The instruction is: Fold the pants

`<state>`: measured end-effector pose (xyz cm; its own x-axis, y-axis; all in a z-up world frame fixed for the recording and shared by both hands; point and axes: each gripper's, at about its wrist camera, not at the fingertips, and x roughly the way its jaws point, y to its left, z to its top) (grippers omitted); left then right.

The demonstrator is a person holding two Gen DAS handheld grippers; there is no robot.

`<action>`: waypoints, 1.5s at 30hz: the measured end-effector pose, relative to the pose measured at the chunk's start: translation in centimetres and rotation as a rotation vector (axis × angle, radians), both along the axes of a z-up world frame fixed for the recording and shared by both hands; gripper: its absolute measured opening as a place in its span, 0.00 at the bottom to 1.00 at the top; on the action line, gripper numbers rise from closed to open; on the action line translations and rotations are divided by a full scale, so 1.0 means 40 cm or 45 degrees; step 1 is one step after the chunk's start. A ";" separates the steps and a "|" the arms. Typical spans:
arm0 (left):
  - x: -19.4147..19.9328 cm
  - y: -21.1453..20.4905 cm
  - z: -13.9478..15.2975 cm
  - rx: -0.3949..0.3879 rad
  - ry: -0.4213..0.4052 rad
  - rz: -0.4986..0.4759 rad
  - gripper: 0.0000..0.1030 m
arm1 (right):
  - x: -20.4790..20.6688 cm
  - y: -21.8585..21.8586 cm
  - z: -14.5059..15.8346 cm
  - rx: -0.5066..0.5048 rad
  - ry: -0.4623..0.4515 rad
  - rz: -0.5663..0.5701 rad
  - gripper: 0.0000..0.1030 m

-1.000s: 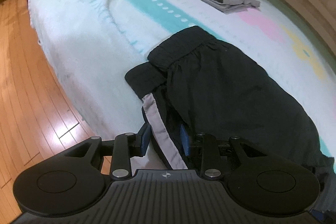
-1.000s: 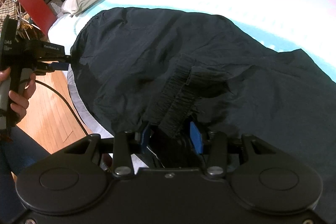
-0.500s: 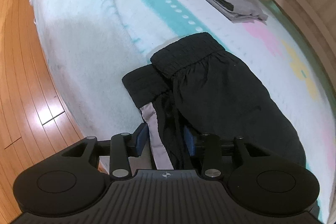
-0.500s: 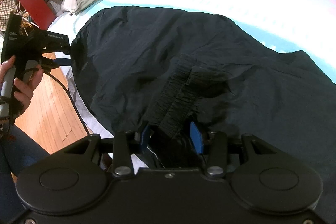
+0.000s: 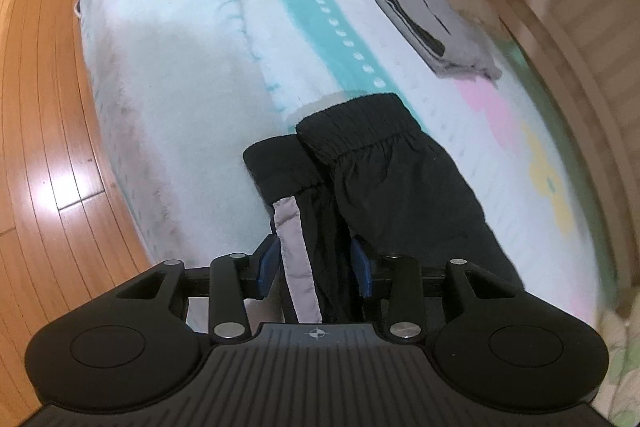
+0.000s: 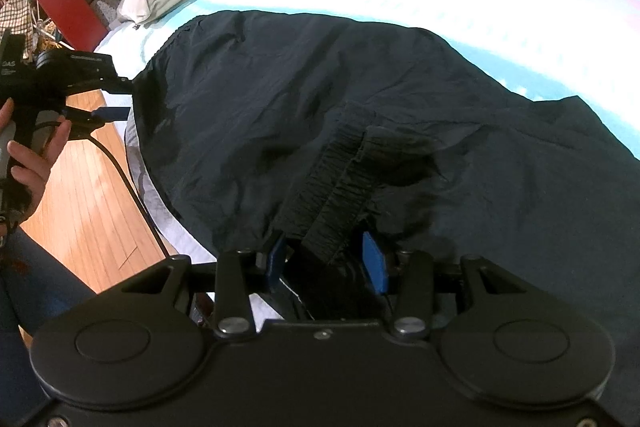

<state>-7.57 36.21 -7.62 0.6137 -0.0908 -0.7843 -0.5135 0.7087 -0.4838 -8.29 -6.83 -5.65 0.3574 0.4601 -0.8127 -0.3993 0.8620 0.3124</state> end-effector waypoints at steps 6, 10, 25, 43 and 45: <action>-0.012 0.005 0.014 0.003 -0.032 0.016 0.36 | -0.001 0.005 0.001 -0.010 -0.003 0.000 0.52; -0.007 0.003 0.010 -0.003 -0.035 0.019 0.36 | -0.002 0.008 0.001 -0.013 -0.005 0.001 0.52; -0.014 -0.003 0.025 0.044 -0.061 0.017 0.36 | -0.008 0.025 0.003 -0.056 -0.028 0.043 0.56; 0.060 -0.081 -0.025 0.268 0.044 -0.141 0.35 | -0.010 0.030 0.004 -0.040 -0.028 0.035 0.59; 0.060 -0.110 -0.010 0.358 0.016 -0.203 0.11 | -0.010 0.023 0.005 -0.020 -0.024 0.019 0.59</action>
<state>-5.16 31.81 -8.04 0.5995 0.0361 -0.7996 -0.3896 0.8858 -0.2522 -8.69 -5.90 -5.45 0.3659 0.4527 -0.8131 -0.4178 0.8606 0.2912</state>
